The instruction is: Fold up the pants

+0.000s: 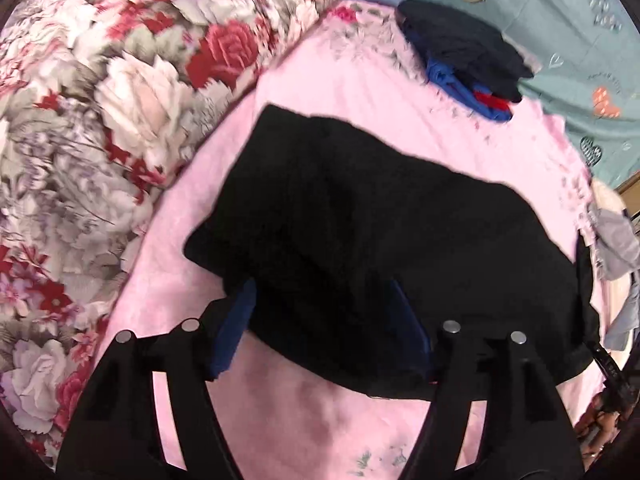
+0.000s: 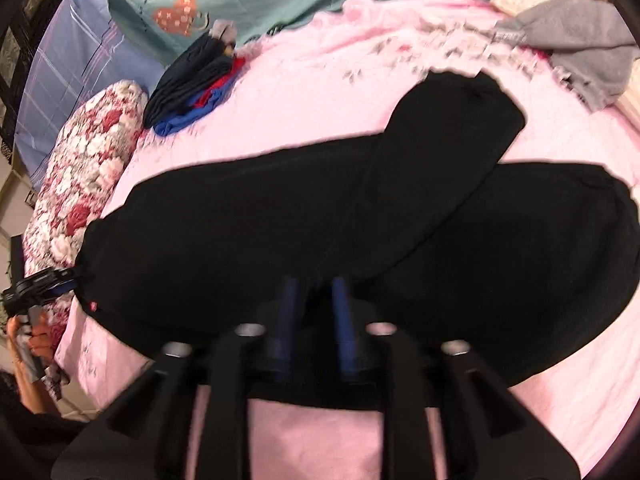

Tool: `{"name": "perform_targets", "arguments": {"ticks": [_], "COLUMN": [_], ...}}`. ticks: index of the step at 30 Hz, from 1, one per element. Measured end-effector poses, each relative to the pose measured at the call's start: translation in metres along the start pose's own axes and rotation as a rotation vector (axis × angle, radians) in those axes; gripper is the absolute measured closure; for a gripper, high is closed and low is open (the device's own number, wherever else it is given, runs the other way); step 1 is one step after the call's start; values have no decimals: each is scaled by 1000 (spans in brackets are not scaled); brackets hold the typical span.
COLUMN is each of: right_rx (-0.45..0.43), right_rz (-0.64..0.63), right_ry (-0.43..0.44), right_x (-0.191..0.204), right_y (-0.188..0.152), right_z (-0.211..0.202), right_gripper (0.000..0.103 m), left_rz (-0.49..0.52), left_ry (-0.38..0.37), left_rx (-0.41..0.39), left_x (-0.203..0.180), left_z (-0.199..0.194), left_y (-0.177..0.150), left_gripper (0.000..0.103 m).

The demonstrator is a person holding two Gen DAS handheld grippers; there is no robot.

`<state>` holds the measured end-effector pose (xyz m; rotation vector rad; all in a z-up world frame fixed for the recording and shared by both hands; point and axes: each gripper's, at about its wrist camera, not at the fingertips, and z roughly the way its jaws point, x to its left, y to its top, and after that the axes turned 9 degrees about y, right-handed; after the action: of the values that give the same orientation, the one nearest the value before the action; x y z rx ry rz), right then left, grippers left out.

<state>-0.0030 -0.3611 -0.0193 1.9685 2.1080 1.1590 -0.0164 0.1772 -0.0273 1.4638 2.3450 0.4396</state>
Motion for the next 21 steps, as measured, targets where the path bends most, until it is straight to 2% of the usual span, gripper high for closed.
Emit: {"name": "perform_targets", "arguments": {"ticks": [2,5,8,12,16,21], "right_rx": [-41,-86,-85,-72,-71,-73], "right_rz": [-17,-17,-22,-26,-12,7], "right_ry": [-20,-23,-18,-5,-3,-1], "right_x": [2,3,6,10,7,2], "right_y": [3,10,16,18,19,21], "right_z": [-7,-11,-4,6,8,11], "right_gripper": [67,66,65,65,65,65], "left_rz": [-12,-53,-95,-86,-69,-61], "left_ry": [28,47,57,94,89,95], "left_rx": [-29,-24,2,-3,41,37], "left_x": [6,17,25,28,27,25], "left_z": [-6,-2,9,19,29,26], "left_y": [5,12,21,35,35,32], "left_gripper": [25,25,32,38,54,55]}}
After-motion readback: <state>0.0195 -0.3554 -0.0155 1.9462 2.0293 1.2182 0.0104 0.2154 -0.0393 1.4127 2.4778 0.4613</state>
